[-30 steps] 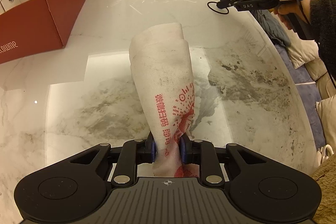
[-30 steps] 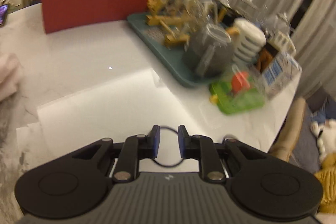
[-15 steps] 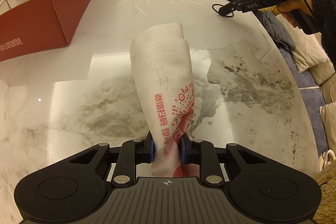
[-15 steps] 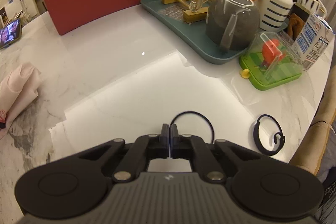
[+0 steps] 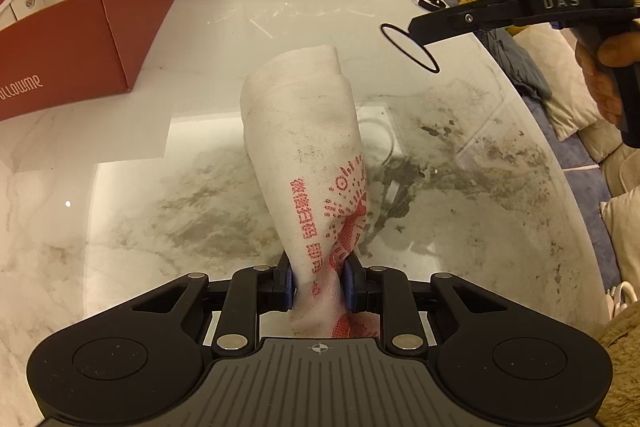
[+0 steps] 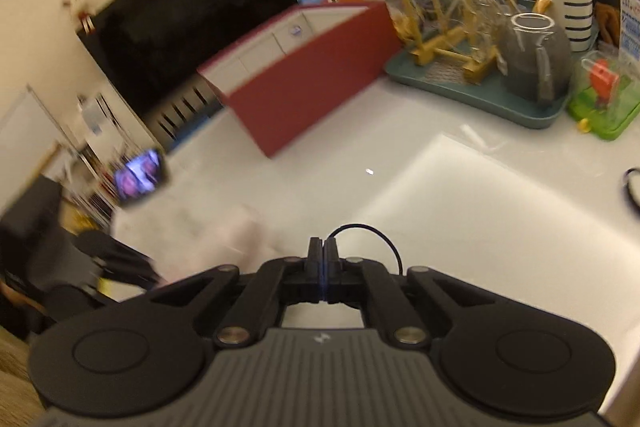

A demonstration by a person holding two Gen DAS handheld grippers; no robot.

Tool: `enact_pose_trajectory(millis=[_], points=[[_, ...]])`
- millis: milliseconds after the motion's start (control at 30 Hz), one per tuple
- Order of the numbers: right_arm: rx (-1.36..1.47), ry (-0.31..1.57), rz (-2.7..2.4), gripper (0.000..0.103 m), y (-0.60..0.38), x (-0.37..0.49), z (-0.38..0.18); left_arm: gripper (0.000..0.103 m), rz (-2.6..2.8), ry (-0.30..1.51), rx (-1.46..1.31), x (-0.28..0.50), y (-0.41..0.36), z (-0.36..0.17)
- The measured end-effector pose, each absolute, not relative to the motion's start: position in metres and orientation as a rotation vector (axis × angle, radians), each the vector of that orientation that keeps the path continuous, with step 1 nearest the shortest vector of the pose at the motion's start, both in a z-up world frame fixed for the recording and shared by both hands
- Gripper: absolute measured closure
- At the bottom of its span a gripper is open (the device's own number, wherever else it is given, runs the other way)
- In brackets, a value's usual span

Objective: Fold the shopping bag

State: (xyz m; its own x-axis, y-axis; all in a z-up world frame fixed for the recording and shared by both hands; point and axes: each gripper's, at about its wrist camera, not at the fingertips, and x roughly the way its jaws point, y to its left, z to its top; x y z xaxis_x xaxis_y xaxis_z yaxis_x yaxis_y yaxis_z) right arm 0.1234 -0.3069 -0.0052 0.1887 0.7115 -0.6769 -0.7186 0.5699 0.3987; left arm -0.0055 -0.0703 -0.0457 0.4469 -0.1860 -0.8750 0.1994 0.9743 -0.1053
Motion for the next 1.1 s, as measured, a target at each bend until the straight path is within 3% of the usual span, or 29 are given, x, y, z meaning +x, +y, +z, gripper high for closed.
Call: enact_pose_trajectory(millis=[233,400,867,1100], points=[[-0.208,0.848,1.122,0.103,-0.233,0.080,0.021,0.081,-0.258,1.016,0.089,-0.027,-0.072,-0.043],[-0.264,0.906,1.154,0.103,-0.200,0.071,0.015,0.081,-0.297,0.933,0.195,-0.046,-0.075,-0.037],[-0.020,1.128,1.136,0.103,-0.219,0.094,-0.019,0.081,-0.360,0.816,0.428,-0.079,-0.083,-0.040],[0.085,1.138,1.127,0.103,-0.228,0.098,-0.024,0.081,-0.364,0.876,0.232,-0.066,-0.067,-0.036]])
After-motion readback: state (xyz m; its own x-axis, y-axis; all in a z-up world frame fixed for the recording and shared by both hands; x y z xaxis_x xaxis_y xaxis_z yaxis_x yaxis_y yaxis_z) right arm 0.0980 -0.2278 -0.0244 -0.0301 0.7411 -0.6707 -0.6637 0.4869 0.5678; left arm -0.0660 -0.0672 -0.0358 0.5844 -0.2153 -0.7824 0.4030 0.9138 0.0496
